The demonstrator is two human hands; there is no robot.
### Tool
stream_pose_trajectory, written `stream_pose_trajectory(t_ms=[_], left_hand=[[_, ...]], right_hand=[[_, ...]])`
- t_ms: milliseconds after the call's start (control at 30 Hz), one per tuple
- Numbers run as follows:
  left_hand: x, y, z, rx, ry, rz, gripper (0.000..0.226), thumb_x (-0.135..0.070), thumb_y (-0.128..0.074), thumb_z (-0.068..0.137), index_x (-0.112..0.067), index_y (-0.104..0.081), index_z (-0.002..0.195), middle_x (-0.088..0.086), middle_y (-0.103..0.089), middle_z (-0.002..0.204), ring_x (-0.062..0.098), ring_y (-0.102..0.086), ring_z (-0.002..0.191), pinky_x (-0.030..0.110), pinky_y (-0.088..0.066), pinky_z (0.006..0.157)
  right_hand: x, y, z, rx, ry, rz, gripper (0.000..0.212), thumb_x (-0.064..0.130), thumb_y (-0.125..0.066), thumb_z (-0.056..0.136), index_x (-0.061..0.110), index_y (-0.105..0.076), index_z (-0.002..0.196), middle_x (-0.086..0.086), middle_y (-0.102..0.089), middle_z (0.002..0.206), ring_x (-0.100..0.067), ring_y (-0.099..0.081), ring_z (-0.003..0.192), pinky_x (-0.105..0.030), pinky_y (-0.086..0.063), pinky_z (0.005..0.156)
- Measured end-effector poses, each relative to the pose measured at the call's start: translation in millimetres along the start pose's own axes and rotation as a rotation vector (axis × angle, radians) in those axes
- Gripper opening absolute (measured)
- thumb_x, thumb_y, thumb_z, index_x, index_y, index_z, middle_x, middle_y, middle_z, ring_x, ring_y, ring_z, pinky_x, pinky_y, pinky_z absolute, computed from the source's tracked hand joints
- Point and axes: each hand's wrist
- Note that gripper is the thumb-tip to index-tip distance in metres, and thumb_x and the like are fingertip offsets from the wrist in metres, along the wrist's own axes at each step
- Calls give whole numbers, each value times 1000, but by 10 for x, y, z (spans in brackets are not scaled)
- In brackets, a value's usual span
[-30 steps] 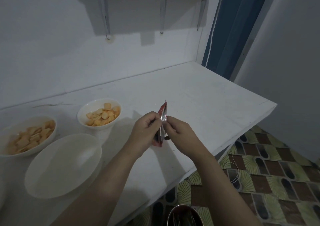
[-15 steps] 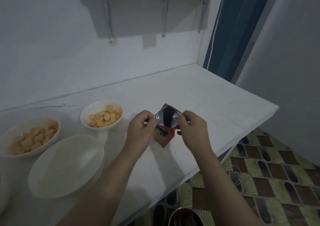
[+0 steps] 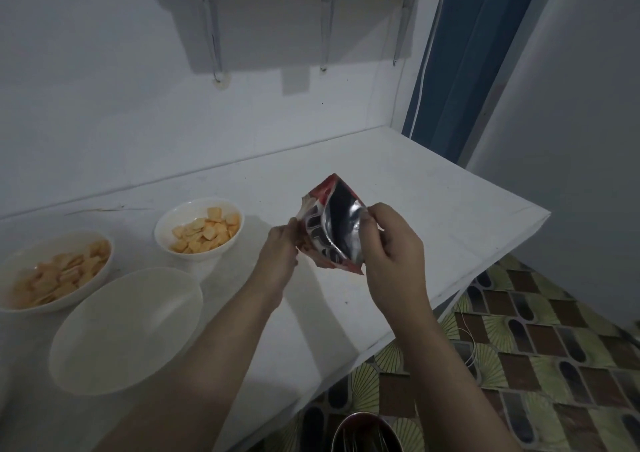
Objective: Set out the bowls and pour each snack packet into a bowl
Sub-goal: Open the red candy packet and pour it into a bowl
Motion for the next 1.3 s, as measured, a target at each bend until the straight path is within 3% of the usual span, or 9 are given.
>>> stream_pose_trajectory(t_ms=[133, 267, 333, 500, 667, 733, 833, 1067, 1300], left_hand=[[-69, 61, 66, -10, 15, -127, 32, -34, -36, 101, -11, -58, 94, 9, -63, 90, 19, -61, 86, 41, -52, 93], [-216, 150, 44, -8, 22, -243, 31, -13, -32, 98, -11, -49, 72, 2, -50, 59, 12, -52, 60, 26, -48, 64], [-257, 180, 51, -92, 26, -235, 29, -12, -32, 96, -14, -42, 69, 0, -43, 55, 11, -47, 55, 25, -43, 57], [-243, 379, 25, -180, -3, -306, 33, -24, -34, 98, -16, -47, 69, 0, -49, 60, 15, -53, 59, 27, -42, 58], [-363, 836, -101, -272, -64, -371, 45, -40, -34, 104, -14, -68, 89, -2, -75, 73, 13, -73, 67, 31, -59, 70], [-387, 1114, -170, -339, -87, -355, 46, -42, -34, 103, -14, -67, 89, -2, -75, 71, 15, -73, 68, 29, -58, 65], [-414, 1583, -286, -437, -108, -325, 46, -42, -34, 103, -15, -65, 83, 0, -72, 66, 16, -72, 62, 27, -56, 59], [-375, 2716, -371, -631, -94, -229, 45, -49, -36, 100, -17, -64, 83, 8, -71, 85, 31, -71, 86, 42, -58, 82], [-54, 3253, -472, -605, -128, -149, 44, -46, -32, 102, -18, -63, 86, 1, -70, 83, 15, -69, 75, 31, -55, 72]], right_hand=[[47, 26, -18, 37, 25, 46, 25, 20, -42, 96, 17, -50, 73, 1, -51, 66, -13, -47, 61, -27, -35, 52], [92, 18, -10, 97, 61, 52, 31, 23, -40, 98, 4, -49, 76, -10, -52, 69, -24, -51, 64, -37, -38, 52], [138, -6, -12, 117, 77, 68, 32, 25, -40, 99, 3, -49, 77, -12, -53, 71, -27, -52, 65, -39, -39, 53], [317, -122, -11, 206, 106, 127, 31, 24, -41, 100, 4, -53, 80, -12, -55, 73, -28, -54, 68, -39, -42, 53], [583, -364, -34, 284, 107, 182, 31, 15, -48, 100, 9, -49, 69, 4, -50, 63, -6, -49, 60, -19, -41, 54], [718, -532, -66, 336, 104, 178, 33, 20, -49, 99, 5, -51, 70, 1, -56, 65, -8, -56, 63, -37, -54, 60], [928, -837, -138, 446, 137, 166, 37, 28, -50, 99, 4, -56, 72, -6, -64, 70, -22, -63, 71, -49, -55, 64], [1347, -1556, -387, 552, 187, 101, 34, 26, -52, 99, 6, -54, 71, -8, -59, 68, -25, -57, 70, -46, -51, 65], [1321, -2016, -776, 593, 53, -4, 26, 25, -57, 95, 6, -61, 78, -3, -68, 77, -13, -62, 76, -38, -52, 74]])
Point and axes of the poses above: each hand's wrist, its own z-axis towards the middle knuckle, its own y-axis out of the back of the hand, x = y × z
